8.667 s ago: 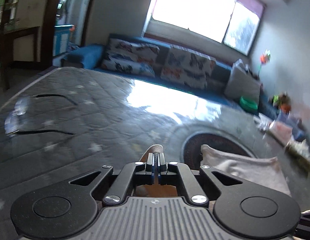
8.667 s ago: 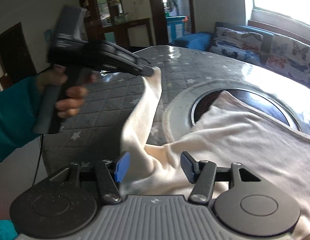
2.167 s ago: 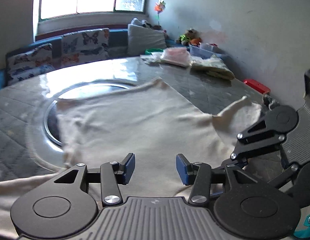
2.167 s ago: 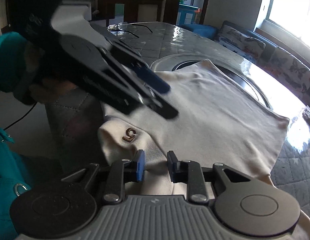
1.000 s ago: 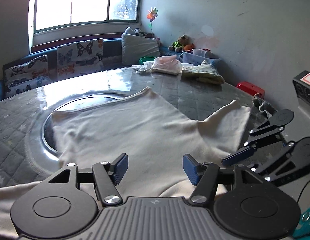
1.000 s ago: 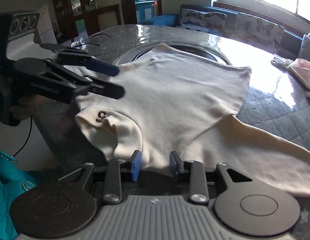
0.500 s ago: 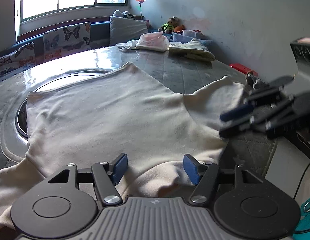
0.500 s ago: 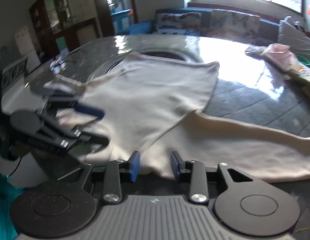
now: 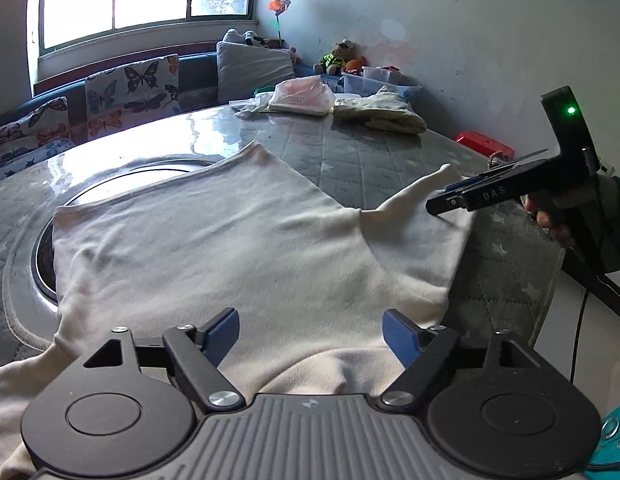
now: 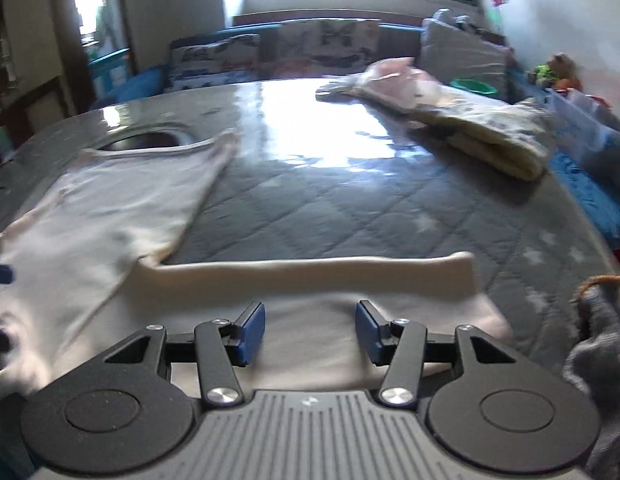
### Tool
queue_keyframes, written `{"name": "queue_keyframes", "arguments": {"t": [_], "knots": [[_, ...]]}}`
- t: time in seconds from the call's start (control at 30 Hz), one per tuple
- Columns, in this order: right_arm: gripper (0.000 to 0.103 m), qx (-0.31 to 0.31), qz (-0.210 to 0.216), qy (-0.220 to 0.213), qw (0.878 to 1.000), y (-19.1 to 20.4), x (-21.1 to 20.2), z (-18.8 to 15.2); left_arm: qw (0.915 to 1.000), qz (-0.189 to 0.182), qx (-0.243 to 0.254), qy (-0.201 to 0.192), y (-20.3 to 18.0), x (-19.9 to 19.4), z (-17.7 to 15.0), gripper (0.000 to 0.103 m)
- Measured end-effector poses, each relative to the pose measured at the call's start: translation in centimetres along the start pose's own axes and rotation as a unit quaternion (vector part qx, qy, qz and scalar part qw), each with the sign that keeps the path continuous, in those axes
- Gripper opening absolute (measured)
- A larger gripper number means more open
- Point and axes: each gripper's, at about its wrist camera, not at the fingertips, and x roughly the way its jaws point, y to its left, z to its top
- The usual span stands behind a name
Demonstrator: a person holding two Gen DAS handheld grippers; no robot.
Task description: Fold clothes
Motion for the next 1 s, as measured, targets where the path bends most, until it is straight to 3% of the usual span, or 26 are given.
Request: {"name": "queue_keyframes", "arguments": {"t": [0.07, 0.4, 0.6, 1.0], "knots": [[0.052, 0.006, -0.003, -0.002, 1.000, -0.5, 0.1, 0.1, 1.0000, 0.000, -0.002, -0.001, -0.1, 0.0, 0.3, 0.091], [0.063, 0.022, -0.034, -0.005, 0.999, -1.6, -0.1, -0.2, 0.9994, 0.016, -0.028, 0.010, 0.1, 1.0, 1.6, 0.103], [0.066, 0.041, -0.039, -0.009, 0.998, -1.6, -0.2, -0.2, 0.9968, 0.027, -0.058, 0.047, 0.4, 2.3, 1.8, 0.103], [0.084, 0.036, -0.039, -0.015, 0.998, -0.5, -0.1, -0.8, 0.9903, 0.056, -0.085, 0.094, 0.7, 3.6, 1.9, 0.103]]}}
